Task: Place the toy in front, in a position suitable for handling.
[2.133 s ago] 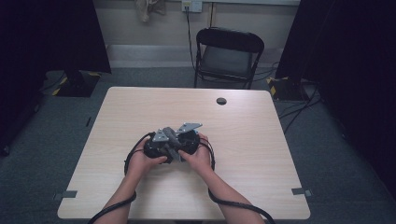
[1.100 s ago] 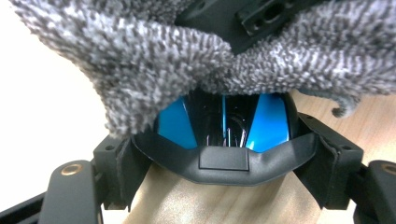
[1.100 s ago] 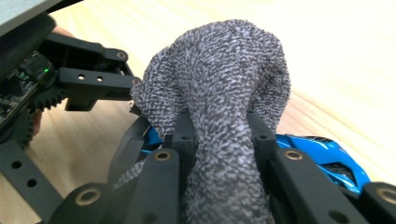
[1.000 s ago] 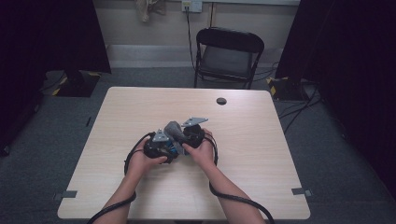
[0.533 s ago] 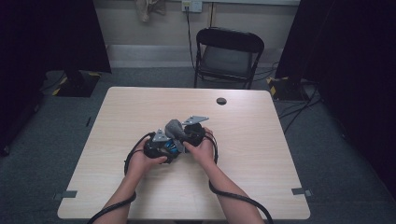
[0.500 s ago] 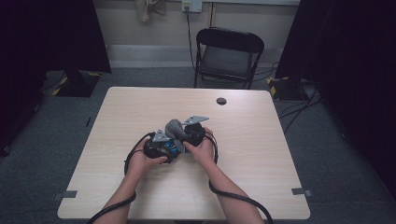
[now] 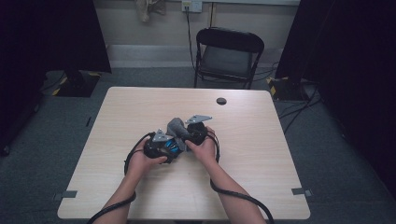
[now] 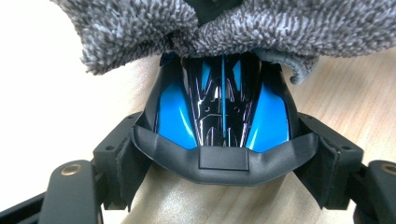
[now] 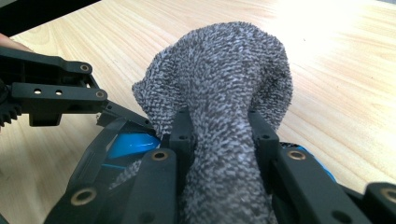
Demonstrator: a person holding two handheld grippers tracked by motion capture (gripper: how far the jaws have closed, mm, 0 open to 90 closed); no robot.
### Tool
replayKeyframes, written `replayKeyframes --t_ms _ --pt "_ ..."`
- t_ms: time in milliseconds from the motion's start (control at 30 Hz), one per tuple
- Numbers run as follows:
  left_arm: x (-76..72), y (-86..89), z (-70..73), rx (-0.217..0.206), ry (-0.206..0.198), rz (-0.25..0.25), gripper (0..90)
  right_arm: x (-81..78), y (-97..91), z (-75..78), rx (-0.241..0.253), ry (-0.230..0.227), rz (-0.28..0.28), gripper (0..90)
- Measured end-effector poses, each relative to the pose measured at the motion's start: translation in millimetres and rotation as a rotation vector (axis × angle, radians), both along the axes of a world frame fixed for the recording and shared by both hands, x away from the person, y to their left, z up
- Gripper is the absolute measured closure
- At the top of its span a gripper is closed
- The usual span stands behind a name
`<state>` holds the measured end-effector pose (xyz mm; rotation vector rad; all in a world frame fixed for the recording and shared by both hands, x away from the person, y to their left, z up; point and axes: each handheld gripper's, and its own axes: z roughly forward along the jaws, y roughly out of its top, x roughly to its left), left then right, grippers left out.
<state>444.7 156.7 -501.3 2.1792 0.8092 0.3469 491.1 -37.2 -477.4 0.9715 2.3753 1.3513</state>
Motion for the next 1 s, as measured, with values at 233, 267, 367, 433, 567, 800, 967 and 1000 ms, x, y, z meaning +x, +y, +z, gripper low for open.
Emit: replayKeyframes --t_ms 233,267,367,433,567,800,967,1000 --pt "0.0 0.0 0.0 0.0 0.0 0.0 24.7 0.3 -1.5 -1.0 0.01 -0.001 -0.012 66.4" --pt "0.0 0.0 0.0 0.0 0.0 0.0 24.7 0.1 -1.5 -1.2 0.012 -0.001 -0.013 66.3" --pt "0.0 0.0 0.0 0.0 0.0 0.0 24.7 0.2 -1.6 -1.3 0.01 -0.002 -0.009 66.8" --pt "0.0 0.0 0.0 0.0 0.0 0.0 24.6 0.6 -2.2 -0.8 0.002 -0.008 -0.012 67.5" --pt "0.0 0.0 0.0 0.001 -0.001 0.0 24.7 2.6 -6.1 -1.5 0.002 -0.01 -0.023 68.3" --pt "0.0 0.1 0.1 0.002 -0.002 0.0 24.6 5.4 -12.1 -3.5 0.002 -0.013 -0.053 68.8" --pt "-0.3 0.0 0.1 0.002 -0.001 0.001 24.7 8.8 -19.2 -6.2 0.012 -0.006 -0.073 68.9" --pt "-0.3 0.0 0.1 0.002 0.0 0.0 24.6 9.2 -20.4 -6.6 0.008 -0.008 -0.077 68.9"
